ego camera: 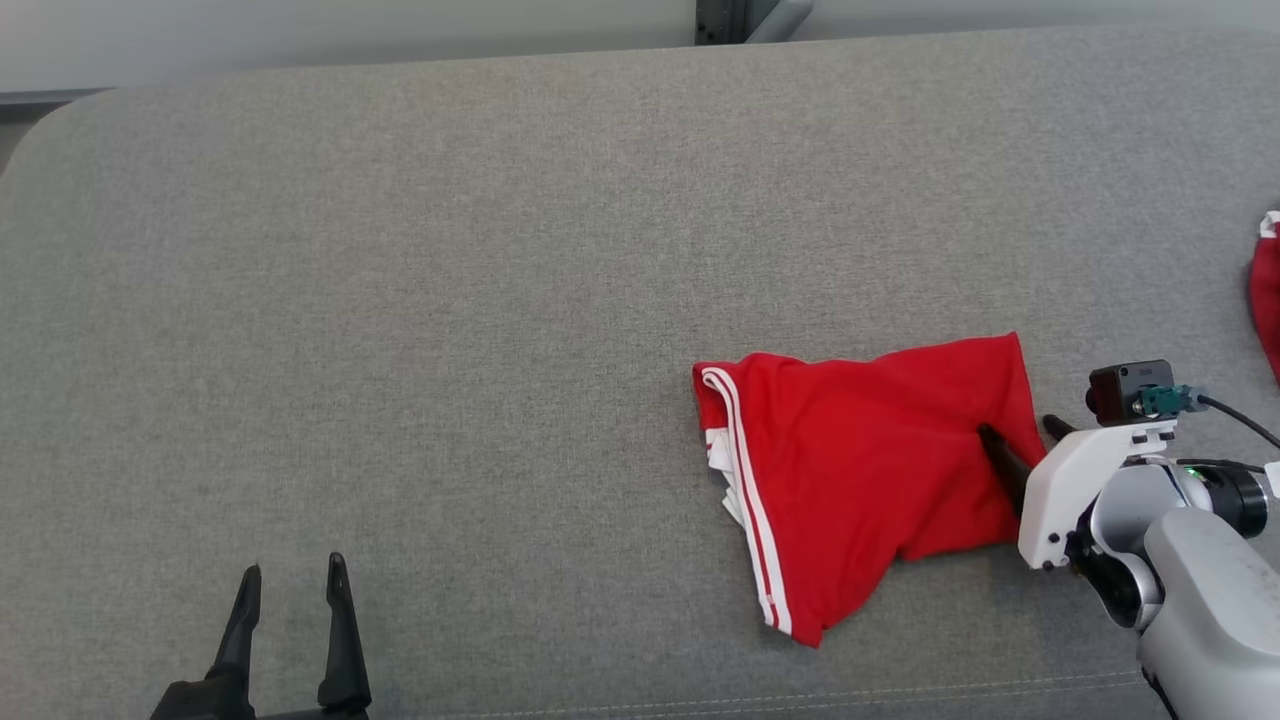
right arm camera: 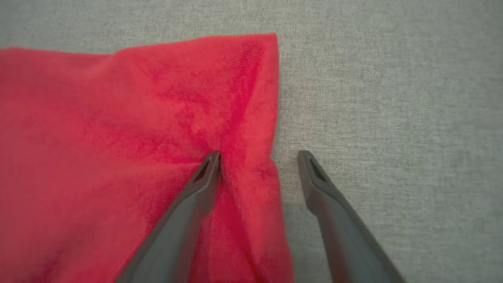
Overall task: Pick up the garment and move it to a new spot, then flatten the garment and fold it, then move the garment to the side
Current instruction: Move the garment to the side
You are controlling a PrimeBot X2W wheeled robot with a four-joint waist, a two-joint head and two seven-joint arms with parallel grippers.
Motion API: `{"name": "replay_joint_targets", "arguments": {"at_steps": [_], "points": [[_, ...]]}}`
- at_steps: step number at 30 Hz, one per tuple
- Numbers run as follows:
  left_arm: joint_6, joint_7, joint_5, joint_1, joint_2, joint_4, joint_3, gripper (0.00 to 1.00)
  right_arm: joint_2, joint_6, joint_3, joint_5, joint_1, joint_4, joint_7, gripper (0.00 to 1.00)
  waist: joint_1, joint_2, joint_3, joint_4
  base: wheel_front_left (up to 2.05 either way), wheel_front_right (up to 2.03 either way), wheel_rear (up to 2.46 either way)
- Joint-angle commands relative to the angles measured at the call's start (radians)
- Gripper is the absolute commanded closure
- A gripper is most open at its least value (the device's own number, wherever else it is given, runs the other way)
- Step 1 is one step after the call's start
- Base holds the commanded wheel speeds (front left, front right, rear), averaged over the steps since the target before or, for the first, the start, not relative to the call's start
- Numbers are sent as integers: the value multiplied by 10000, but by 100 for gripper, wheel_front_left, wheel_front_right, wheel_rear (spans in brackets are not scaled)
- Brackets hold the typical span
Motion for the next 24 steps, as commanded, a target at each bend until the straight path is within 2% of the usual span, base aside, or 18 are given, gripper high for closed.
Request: {"name": "replay_joint_targets", "arguments": {"at_steps": [1,2,3,4,8,13,19,24], "points": [[46,-25,-16,-169,10,42,-18,0,84,-17,233,430,-103,204,193,0,0,92,173,173,0,0,0],[59,-23,-30,-178,10,67,-25,0,102,-9,351,658,-126,237,243,56,0,92,165,175,0,0,0],[60,-23,-51,-185,10,82,-19,0,103,-7,440,886,-159,201,174,93,0,92,154,164,0,0,0],[85,-23,-68,-179,10,77,5,0,81,-7,480,1076,-204,178,113,100,0,92,145,127,0,0,0],[38,-23,41,-125,10,-3,19,0,-189,-9,757,1860,-502,-121,39,100,0,92,221,-264,0,0,0],[-20,-23,182,-239,18,-136,168,0,-590,-18,904,2316,-1092,-416,52,100,0,92,515,-1001,0,0,0],[-266,-23,541,-714,203,-249,108,0,-1251,-18,559,2543,-2591,-467,184,100,0,92,1304,-2120,0,0,0],[-331,-23,726,-1048,356,-263,83,0,-1609,-18,219,2615,-3741,-188,217,100,0,92,1775,-2618,0,0,0]]}}
